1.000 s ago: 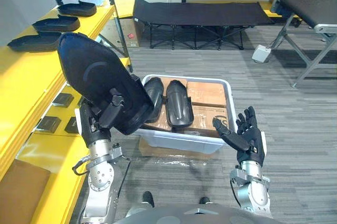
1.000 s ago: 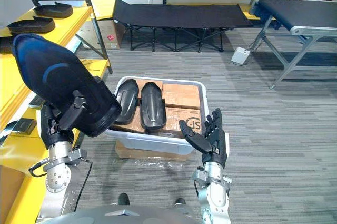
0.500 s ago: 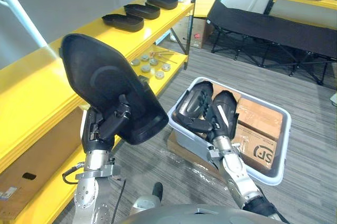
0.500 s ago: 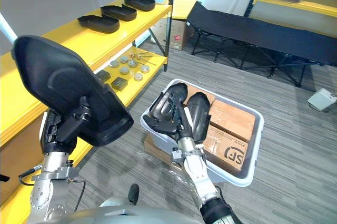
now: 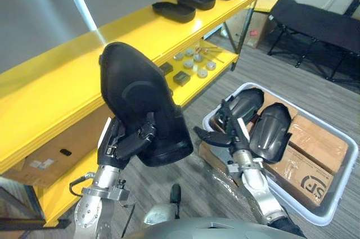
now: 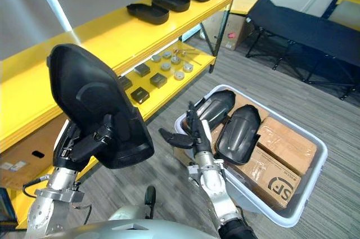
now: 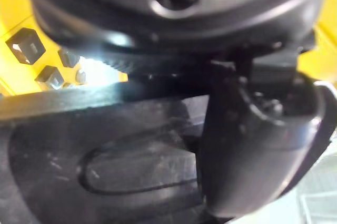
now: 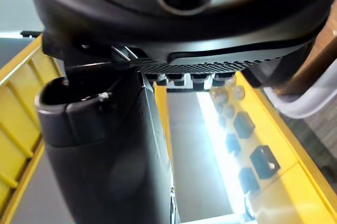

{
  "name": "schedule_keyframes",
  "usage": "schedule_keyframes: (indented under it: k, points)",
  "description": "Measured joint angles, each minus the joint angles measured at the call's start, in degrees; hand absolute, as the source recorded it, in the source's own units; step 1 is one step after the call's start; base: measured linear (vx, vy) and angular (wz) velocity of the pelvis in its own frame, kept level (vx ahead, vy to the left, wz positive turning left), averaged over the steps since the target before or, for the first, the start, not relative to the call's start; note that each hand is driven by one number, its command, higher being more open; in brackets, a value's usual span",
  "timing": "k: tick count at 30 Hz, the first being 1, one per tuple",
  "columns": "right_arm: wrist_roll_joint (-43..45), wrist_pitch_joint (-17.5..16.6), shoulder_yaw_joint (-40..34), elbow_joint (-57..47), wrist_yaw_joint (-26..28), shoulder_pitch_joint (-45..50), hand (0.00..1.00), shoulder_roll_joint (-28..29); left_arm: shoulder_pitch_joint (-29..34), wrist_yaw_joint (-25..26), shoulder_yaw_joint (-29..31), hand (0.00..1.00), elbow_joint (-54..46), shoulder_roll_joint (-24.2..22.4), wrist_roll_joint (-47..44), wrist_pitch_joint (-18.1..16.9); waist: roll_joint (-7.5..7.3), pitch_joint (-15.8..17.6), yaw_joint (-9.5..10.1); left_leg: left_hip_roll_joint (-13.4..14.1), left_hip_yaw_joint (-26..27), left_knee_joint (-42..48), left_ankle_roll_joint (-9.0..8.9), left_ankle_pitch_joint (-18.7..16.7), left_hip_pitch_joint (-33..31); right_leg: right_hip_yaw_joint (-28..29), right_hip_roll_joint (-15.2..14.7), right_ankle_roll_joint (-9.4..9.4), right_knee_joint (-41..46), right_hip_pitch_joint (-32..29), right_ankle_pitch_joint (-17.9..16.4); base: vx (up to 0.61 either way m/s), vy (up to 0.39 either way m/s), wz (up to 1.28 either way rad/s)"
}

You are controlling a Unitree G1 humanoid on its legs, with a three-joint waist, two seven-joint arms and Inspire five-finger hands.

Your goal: Walk over and take three plastic housings, then place them on the shelf

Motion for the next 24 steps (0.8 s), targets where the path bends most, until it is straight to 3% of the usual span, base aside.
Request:
schedule_keyframes:
  k: [1,3,7,10,14,16,17,19,21,24]
  points:
    - [0.35,0.0,-1.78,-0.09,-0.69,1.2,1.0,0.01,-1.67,-1.03,-0.91,0.0,0.04,1.47,-0.01,0.07,-0.22,0.15,-0.83,-0.63,-1.14,0.01,0.03,0.04,0.08,3.33,-0.02,-0.28,2.59,-0.4,-0.19,0.07,0.019,0.93]
    - [0.34,-0.02,-3.14,-0.11,-0.73,1.73,1.0,-0.15,-3.54,-2.21,-1.52,0.0,0.03,2.5,-0.21,0.17,-0.72,0.44,-0.72,-0.7,-1.48,0.01,0.04,0.03,0.11,4.15,-0.15,-1.18,4.13,-0.73,-0.76,0.05,-0.006,0.4]
    - [0.02,-0.89,-1.85,-1.07,1.11,1.29,1.0,-0.4,-2.02,-1.0,-2.15,0.0,0.05,2.38,-0.25,2.06,-1.09,0.96,-0.23,-0.53,-0.49,0.8,-0.5,0.4,-0.82,7.35,0.2,-0.98,0.8,-0.86,-1.34,0.02,-0.045,-0.19]
    - [0.0,-0.86,-1.09,-1.08,2.95,-0.14,1.0,-0.97,-0.65,0.19,-2.62,0.0,0.68,-0.06,-0.31,2.62,-0.66,4.38,-0.11,0.51,0.54,8.09,-1.91,-2.15,-3.31,10.4,1.22,-1.63,0.16,-0.97,-2.26,-0.07,-0.043,-0.31]
    - [0.21,-0.92,-0.89,-1.27,3.31,-0.06,1.0,-2.85,-0.06,1.84,-5.88,0.0,3.32,-0.99,-0.29,3.42,0.67,5.52,-0.81,2.39,0.91,6.81,-2.8,-1.51,-3.86,9.88,2.22,-1.74,2.96,-3.21,-4.04,-0.17,-0.088,0.0]
    - [0.23,-1.18,-3.16,-3.87,2.46,3.06,1.0,-3.29,-1.64,2.4,-9.41,0.0,6.5,-0.84,-0.17,3.41,1.82,6.26,-3.45,3.45,4.73,6.51,-3.14,-4.84,-5.74,5.71,2.44,-1.77,4.32,-3.83,-3.96,-0.15,-0.109,0.86]
    - [0.45,-1.26,-3.81,-4.17,2.14,3.84,1.0,-3.2,-2.26,2.25,-10.17,0.0,7.62,-0.69,-0.18,3.4,1.31,6.64,-3.96,3.56,6.54,7.0,-3.46,-6.22,-6.33,4.55,1.3,-1.79,4.31,-3.87,-3.92,-0.12,-0.015,0.96]
    - [2.06,-1.46,-5.55,-4.27,1.29,5.59,1.0,-2.7,-3.22,1.95,-11.94,0.0,10.38,-0.16,0.18,3.4,1.33,6.97,-5.15,4.23,11.43,11.75,-1.46,-6.07,-6.67,2.33,-1.19,-2.39,4.4,-3.75,-4.27,-0.08,0.042,0.52]
    - [2.3,-2.16,-6.72,-4.24,1.11,6.54,1.0,-2.99,-3.0,1.99,-12.24,0.0,10.58,0.37,0.14,3.38,2.26,6.41,-5.17,4.54,11.4,13.88,-2.49,-7.18,-3.62,2.73,-2.0,-1.68,4.45,-3.9,-4.13,0.03,0.044,0.09]
    - [2.05,-2.61,-6.08,-4.21,1.24,5.27,1.0,-2.57,-3.76,2.28,-10.89,0.0,10.44,0.71,-0.31,3.34,2.42,6.1,-4.91,2.91,11.96,9.63,-1.38,-5.86,-2.31,3.74,-3.45,1.02,3.61,-4.5,-2.45,0.07,0.084,-0.06]
